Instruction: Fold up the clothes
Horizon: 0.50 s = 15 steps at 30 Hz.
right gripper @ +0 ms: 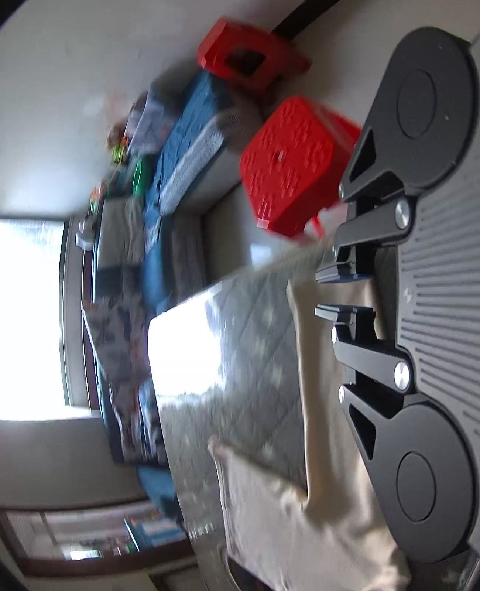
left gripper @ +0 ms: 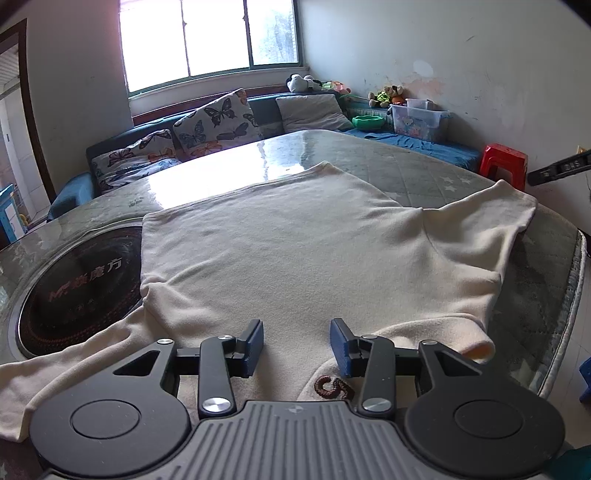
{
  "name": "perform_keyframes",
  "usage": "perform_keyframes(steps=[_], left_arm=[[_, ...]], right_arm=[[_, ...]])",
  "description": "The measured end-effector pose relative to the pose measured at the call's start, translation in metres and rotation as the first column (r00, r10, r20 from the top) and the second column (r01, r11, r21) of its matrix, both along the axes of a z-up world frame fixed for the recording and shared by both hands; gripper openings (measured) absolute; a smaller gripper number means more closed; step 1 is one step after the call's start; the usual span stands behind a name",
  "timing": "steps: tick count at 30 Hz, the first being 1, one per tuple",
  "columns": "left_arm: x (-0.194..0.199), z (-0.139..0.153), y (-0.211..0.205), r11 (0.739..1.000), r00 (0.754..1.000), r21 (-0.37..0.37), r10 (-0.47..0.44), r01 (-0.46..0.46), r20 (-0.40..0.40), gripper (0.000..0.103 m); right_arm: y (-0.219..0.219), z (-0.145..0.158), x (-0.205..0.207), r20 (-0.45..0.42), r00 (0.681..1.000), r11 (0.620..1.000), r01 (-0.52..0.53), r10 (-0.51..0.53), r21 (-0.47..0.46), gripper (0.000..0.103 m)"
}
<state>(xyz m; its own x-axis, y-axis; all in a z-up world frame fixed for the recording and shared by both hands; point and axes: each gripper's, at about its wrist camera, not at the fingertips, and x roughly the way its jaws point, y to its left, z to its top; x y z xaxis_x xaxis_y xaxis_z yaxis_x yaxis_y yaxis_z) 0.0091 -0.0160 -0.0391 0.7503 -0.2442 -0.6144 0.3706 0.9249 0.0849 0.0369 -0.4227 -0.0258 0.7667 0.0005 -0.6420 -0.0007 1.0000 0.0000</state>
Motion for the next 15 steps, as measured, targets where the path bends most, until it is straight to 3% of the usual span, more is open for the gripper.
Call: perform_keyframes(steps=[3, 9, 15], left_arm=[[-0.001, 0.000, 0.001, 1.000, 1.000, -0.003, 0.006, -0.006, -0.003, 0.046], [-0.002, 0.000, 0.005, 1.000, 1.000, -0.013, 0.016, -0.016, -0.007, 0.048], [-0.002, 0.000, 0.005, 1.000, 1.000, -0.012, 0.022, -0.022, -0.009, 0.050]], right_arm=[[0.014, -0.010, 0.022, -0.023, 0.999, 1.000, -0.029, 0.029, 0.010, 0.023], [0.010, -0.034, 0.055, -0.073, 0.997, 1.000, 0.014, -0.013, 0.010, 0.024], [-0.003, -0.039, 0.075, -0.065, 0.997, 0.999, 0.034, -0.034, -0.002, 0.024]])
